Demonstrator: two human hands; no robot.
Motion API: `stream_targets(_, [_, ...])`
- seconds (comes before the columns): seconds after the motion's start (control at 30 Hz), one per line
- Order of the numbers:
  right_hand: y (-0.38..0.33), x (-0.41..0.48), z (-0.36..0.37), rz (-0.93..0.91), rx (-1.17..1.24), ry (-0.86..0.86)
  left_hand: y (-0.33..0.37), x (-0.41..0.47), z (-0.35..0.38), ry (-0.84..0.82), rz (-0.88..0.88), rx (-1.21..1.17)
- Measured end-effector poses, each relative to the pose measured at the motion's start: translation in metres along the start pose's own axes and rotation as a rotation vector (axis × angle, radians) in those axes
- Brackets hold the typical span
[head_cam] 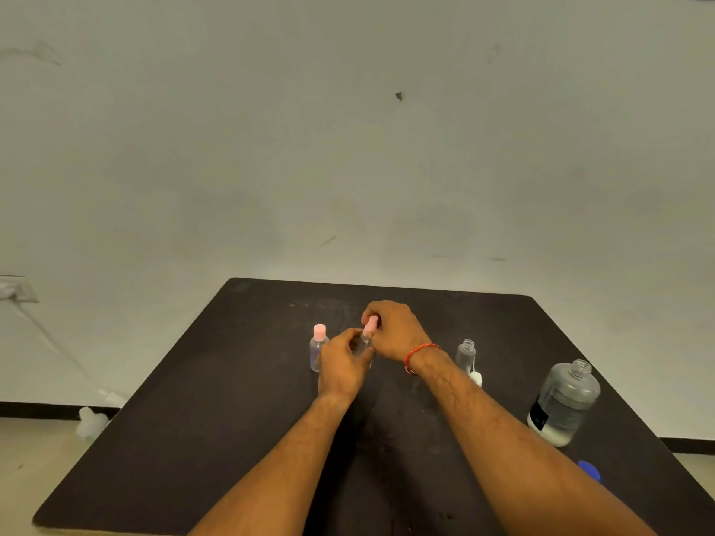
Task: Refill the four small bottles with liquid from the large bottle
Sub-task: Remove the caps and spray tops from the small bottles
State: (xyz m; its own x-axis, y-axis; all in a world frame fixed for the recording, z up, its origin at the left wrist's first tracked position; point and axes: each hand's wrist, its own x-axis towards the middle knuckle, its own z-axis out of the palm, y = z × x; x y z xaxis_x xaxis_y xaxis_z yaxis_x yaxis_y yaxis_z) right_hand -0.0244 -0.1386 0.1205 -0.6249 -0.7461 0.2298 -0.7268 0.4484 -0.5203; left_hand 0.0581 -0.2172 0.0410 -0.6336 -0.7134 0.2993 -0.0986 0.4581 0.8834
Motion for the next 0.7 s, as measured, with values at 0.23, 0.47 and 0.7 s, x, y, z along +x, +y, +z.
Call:
stream_targets(0.23, [0.002,-0.0052,0.0025,0.074,0.054,0.047,0.0039,-0.0015,-0.0029,0.02,0.003,-0.032])
stream_targets(0.47, [0.0006,-0.009,-0.0042,-0.03,0.09,-0.022,0.006,-0.0016,-0.0074,0.027,0.025,0.044])
stream_targets(0.7, [0.0007,-0.0089,0.0001,0.061,0.075,0.06,0.0094,-0.0054,-0.0051,0.007,0.024,0.025])
